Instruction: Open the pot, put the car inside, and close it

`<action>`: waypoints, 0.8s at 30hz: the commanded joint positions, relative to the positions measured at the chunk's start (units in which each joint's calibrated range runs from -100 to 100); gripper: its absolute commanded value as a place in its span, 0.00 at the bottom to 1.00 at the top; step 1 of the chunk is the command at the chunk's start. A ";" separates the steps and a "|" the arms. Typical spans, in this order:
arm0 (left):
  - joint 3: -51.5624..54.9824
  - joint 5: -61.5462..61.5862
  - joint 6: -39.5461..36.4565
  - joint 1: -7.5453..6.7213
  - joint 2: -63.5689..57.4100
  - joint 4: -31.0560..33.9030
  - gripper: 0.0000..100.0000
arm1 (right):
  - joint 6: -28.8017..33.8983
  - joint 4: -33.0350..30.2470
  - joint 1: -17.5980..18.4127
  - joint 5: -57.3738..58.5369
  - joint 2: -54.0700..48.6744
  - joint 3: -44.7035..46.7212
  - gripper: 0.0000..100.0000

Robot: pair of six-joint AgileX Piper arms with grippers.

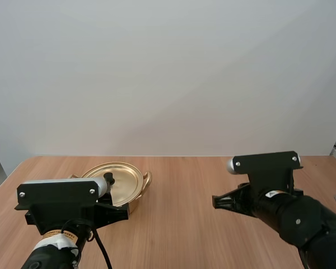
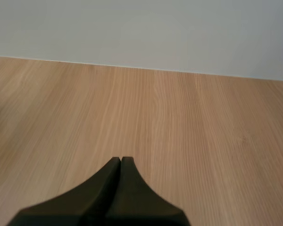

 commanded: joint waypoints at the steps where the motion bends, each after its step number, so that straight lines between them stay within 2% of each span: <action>1: 0.00 -0.10 0.00 0.01 0.00 0.07 0.85 | 0.00 0.04 0.00 -0.02 -5.80 3.42 0.00; 13: 0.00 -0.10 0.00 0.01 0.00 0.07 0.85 | 0.00 0.04 0.09 0.01 -26.48 8.67 0.00; 24: 0.00 -0.29 0.00 0.01 0.00 0.07 0.85 | 0.00 -0.81 6.36 1.58 -26.73 8.67 0.00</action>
